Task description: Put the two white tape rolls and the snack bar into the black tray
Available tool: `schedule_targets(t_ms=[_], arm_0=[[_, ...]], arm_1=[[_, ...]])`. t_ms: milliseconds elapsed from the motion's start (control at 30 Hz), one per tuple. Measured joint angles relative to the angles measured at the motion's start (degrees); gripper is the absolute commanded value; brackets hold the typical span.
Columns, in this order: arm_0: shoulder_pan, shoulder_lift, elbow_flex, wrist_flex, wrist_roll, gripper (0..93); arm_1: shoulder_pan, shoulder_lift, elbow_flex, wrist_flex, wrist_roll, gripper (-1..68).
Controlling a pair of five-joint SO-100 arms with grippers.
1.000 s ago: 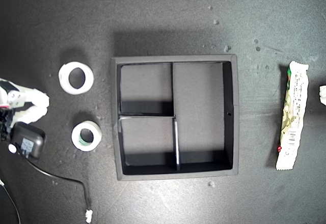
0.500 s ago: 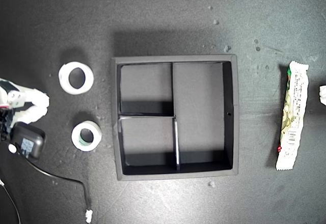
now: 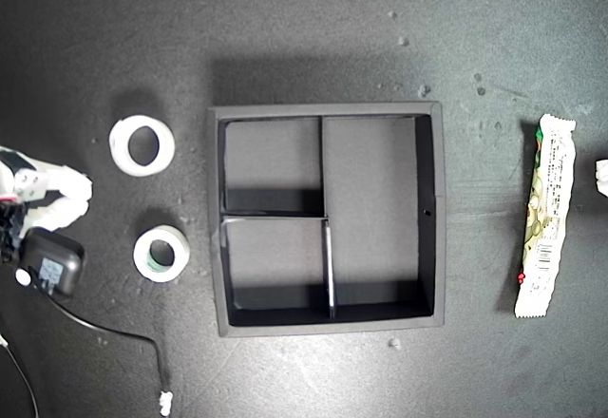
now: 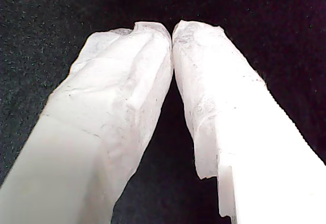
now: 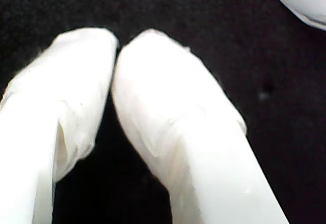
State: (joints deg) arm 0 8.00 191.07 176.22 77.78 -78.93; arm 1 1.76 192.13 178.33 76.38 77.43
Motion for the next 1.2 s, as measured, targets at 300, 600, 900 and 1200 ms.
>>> schedule_targets(t_ms=[300, 600, 900, 1200], arm_0=[[1.9, 0.0, 0.0, 0.0, -4.3, 0.2], [9.7, 0.0, 0.0, 0.0, -19.5, 0.0], [10.9, 0.0, 0.0, -0.1, -20.1, 0.5], [4.0, 0.0, -0.9, -0.5, -11.2, 5.9]], arm_1=[[1.2, 0.0, 0.0, 0.0, 0.0, -0.2], [2.7, 0.0, 0.0, -3.2, 0.0, -0.3], [7.9, -0.5, 0.0, -7.5, 0.0, -0.3], [9.1, -0.6, -3.1, -13.4, 0.0, -0.3]])
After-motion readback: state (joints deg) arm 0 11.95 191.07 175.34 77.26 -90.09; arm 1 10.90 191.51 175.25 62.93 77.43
